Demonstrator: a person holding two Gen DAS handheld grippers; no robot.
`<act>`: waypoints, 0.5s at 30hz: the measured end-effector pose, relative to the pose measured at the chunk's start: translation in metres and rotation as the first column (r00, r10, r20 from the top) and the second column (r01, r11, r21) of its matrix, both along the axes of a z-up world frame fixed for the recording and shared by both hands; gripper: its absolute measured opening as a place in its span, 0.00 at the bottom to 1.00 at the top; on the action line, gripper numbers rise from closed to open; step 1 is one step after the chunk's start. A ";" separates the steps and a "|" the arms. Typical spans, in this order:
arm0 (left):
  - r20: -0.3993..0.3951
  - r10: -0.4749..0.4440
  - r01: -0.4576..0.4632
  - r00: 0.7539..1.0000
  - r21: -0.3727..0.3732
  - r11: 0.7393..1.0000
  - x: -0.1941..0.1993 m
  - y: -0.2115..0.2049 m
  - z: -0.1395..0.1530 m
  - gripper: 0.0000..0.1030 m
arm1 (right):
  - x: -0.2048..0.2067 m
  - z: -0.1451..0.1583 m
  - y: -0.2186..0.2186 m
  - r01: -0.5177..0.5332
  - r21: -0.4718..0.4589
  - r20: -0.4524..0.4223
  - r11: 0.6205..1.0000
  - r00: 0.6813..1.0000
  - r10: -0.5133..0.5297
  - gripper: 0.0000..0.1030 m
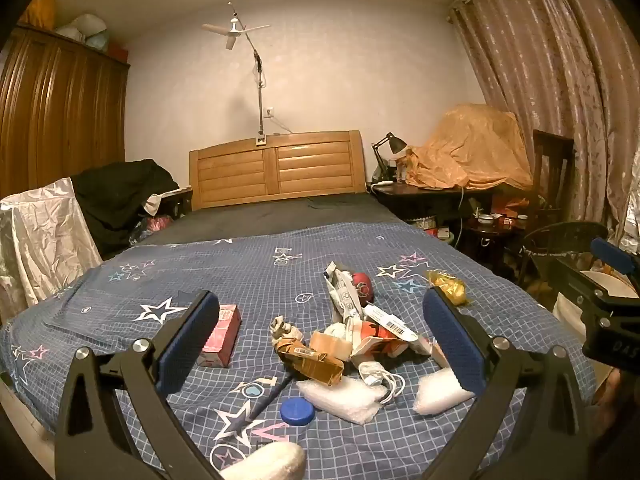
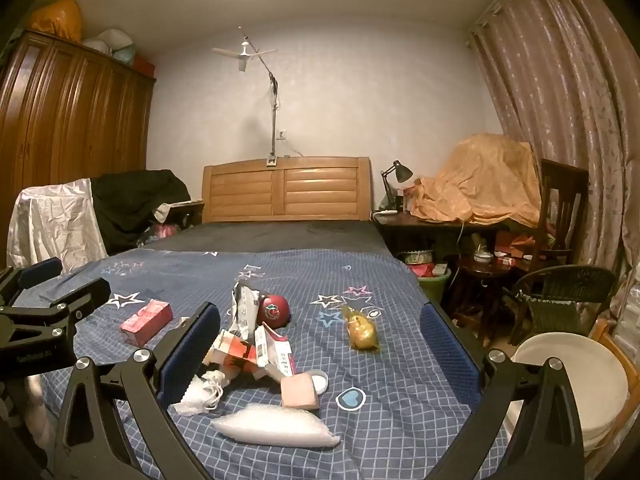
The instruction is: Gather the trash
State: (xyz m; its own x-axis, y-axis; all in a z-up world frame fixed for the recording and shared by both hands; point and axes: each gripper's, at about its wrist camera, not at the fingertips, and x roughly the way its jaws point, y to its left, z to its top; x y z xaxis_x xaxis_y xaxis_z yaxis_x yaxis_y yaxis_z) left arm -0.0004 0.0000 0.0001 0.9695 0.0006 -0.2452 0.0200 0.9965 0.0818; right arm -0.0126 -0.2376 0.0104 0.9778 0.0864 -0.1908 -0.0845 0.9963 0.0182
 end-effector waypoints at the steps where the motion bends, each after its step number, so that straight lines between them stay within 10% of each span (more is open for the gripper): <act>1: 0.000 0.000 0.000 1.000 0.001 1.000 0.000 0.000 0.000 0.96 | 0.000 0.000 0.000 0.000 0.001 0.000 1.000 1.000 0.000 0.97; 15: -0.005 -0.006 0.006 1.000 0.003 1.000 0.000 0.000 0.000 0.96 | 0.000 -0.002 0.001 0.001 -0.003 -0.007 1.000 1.000 -0.001 0.97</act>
